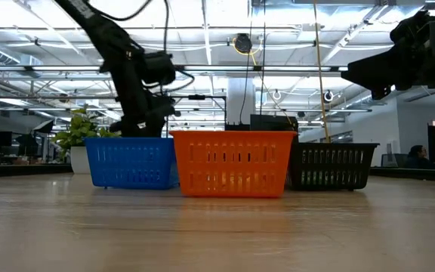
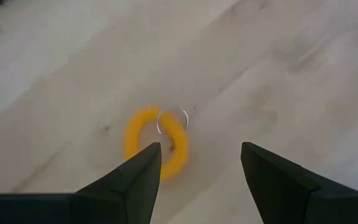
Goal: Sort spring keychains
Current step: Put the yellow spring keychain into the orange bin
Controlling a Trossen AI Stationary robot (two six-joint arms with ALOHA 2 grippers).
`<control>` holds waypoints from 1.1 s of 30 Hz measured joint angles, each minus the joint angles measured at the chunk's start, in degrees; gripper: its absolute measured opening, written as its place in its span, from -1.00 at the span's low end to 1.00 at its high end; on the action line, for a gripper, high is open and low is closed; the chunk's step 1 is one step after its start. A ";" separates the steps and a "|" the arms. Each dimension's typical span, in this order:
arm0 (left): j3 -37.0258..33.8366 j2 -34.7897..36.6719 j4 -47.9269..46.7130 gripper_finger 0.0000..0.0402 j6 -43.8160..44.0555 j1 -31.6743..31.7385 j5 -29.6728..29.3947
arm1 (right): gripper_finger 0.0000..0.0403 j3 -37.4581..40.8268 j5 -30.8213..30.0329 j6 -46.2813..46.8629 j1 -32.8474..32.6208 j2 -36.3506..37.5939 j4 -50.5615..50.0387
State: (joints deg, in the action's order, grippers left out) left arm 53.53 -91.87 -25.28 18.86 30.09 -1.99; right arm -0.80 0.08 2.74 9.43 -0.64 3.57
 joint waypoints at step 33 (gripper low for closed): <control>4.94 -11.59 -7.64 -0.45 -1.83 0.85 -0.80 | -0.29 0.00 0.01 0.02 0.00 -0.02 0.01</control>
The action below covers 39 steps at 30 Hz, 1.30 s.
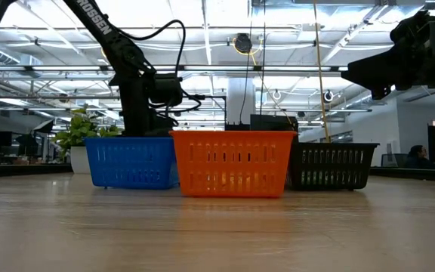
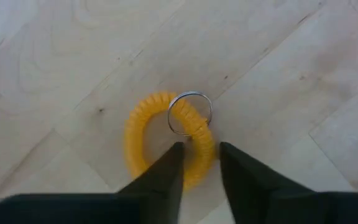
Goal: Sort spring keychains
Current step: Put the yellow spring keychain into the orange bin
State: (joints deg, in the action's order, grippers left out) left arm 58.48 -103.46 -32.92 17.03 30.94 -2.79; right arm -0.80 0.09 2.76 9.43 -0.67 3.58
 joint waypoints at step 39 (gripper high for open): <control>-0.42 6.04 3.23 -0.95 -15.71 -3.11 -2.85 | -0.29 0.00 -0.01 0.01 0.00 0.00 0.01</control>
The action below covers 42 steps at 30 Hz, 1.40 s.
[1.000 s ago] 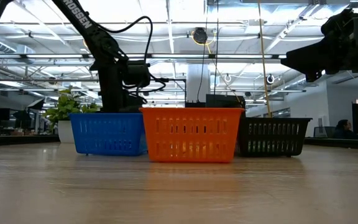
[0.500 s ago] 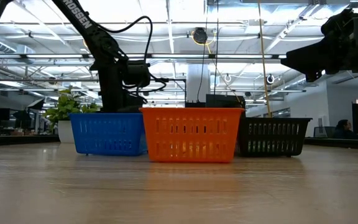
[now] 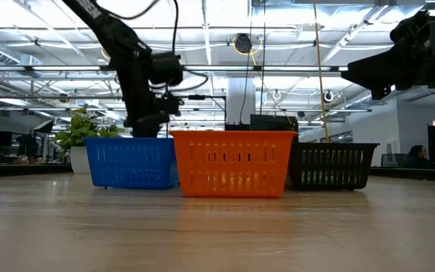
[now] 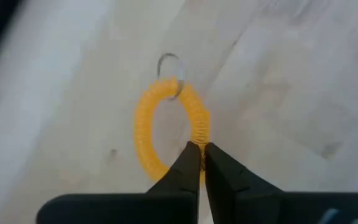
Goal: Sort spring keychains
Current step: Put the yellow spring keychain into the orange bin
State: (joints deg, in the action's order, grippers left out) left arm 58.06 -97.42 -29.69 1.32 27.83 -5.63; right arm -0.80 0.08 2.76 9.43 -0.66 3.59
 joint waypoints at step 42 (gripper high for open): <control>0.26 14.70 16.58 -0.92 -8.44 -33.97 15.23 | -0.28 0.00 0.00 0.00 0.00 0.00 -0.02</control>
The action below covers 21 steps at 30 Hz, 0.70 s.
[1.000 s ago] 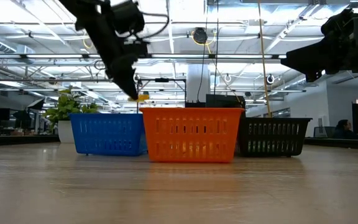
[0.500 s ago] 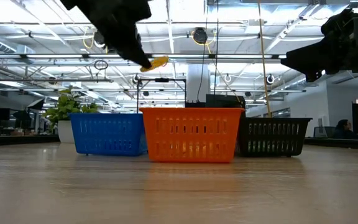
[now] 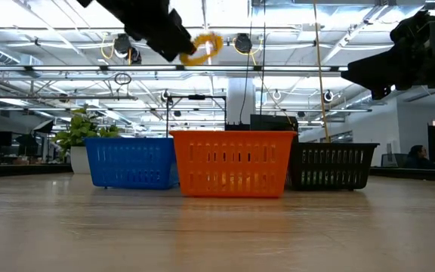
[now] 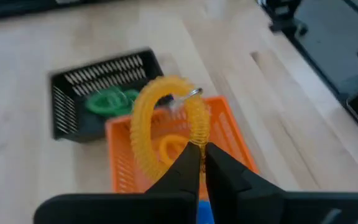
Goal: Sort spring keychains
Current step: Put the yellow spring keychain into the orange bin
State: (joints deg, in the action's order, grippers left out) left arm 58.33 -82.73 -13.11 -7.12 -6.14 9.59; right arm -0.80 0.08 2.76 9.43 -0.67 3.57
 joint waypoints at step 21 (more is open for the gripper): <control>-0.04 -13.80 8.06 -0.91 2.29 1.63 5.56 | -0.28 -0.02 0.00 0.00 0.00 0.02 0.02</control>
State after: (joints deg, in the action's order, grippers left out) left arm 58.28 -96.53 -5.05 -4.83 -4.51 15.16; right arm -0.82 0.08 2.76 9.43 -0.65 3.60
